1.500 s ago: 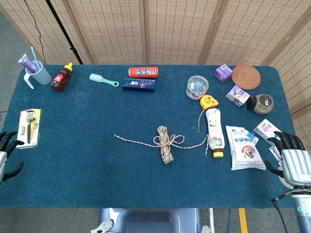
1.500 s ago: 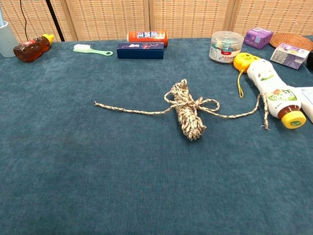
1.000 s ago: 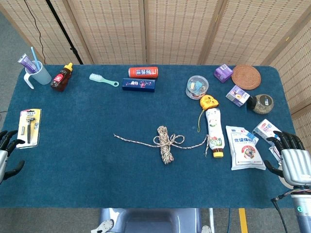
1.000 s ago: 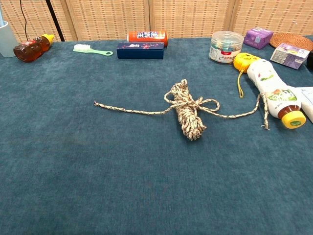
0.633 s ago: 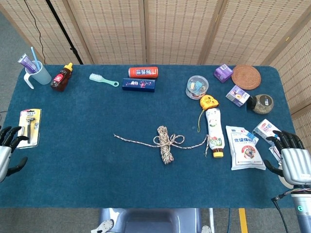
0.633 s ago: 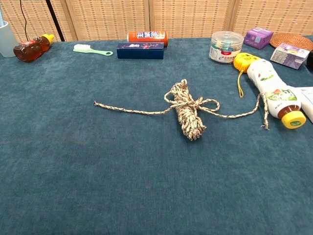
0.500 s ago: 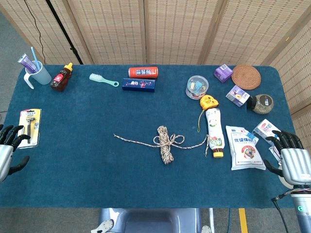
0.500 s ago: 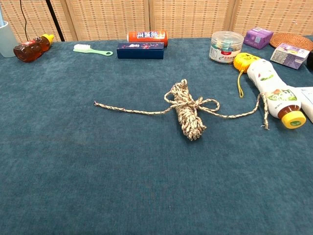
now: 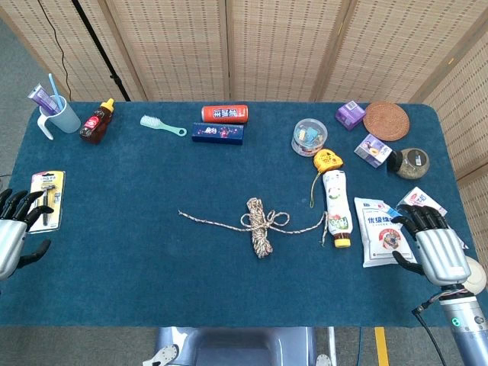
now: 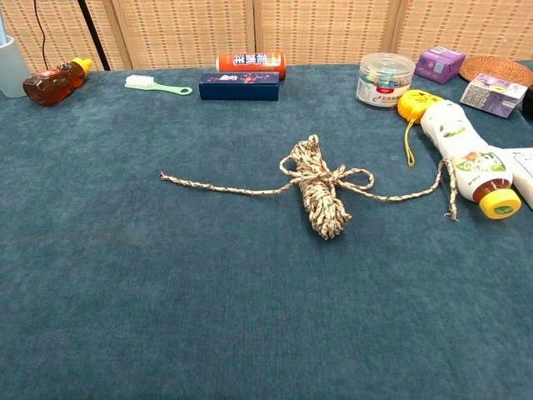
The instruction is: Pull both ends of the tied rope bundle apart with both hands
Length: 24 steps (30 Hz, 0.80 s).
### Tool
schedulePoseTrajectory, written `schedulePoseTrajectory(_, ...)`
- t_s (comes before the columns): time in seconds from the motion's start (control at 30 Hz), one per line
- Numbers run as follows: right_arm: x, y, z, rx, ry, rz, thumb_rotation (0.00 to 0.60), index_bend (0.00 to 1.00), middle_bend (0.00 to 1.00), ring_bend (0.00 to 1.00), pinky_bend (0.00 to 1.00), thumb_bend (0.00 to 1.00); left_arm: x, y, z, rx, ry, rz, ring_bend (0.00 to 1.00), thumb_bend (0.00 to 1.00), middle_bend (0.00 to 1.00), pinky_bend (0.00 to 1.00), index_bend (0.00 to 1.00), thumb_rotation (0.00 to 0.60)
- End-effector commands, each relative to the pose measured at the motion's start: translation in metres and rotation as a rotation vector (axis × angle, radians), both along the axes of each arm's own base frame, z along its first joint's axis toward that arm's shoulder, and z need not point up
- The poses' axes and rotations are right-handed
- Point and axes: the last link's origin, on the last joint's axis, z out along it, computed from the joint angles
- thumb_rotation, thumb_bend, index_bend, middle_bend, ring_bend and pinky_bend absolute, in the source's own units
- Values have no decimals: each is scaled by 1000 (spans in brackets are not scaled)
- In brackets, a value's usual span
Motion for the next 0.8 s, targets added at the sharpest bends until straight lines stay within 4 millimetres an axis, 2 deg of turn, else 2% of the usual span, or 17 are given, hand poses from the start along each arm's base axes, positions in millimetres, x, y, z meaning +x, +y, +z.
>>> schedulePoseTrajectory(0.03,10,-8,-6,25,-19,34,600,328,183,172,120,259,2,2,1,0,0,-3,90,268,159,0,304,600)
schedulePoseTrajectory(0.37,45,-42,-41,157,-29,148,600,373,177,163,117,258,9,10,-2,-21,7,-16,89,267,159,0,304,600)
schedulePoseTrajectory(0.8,70,-72,-83,267,2,194,600,416,177,162,108,259,14,17,-1,-29,22,-29,90,268,159,0,304,600)
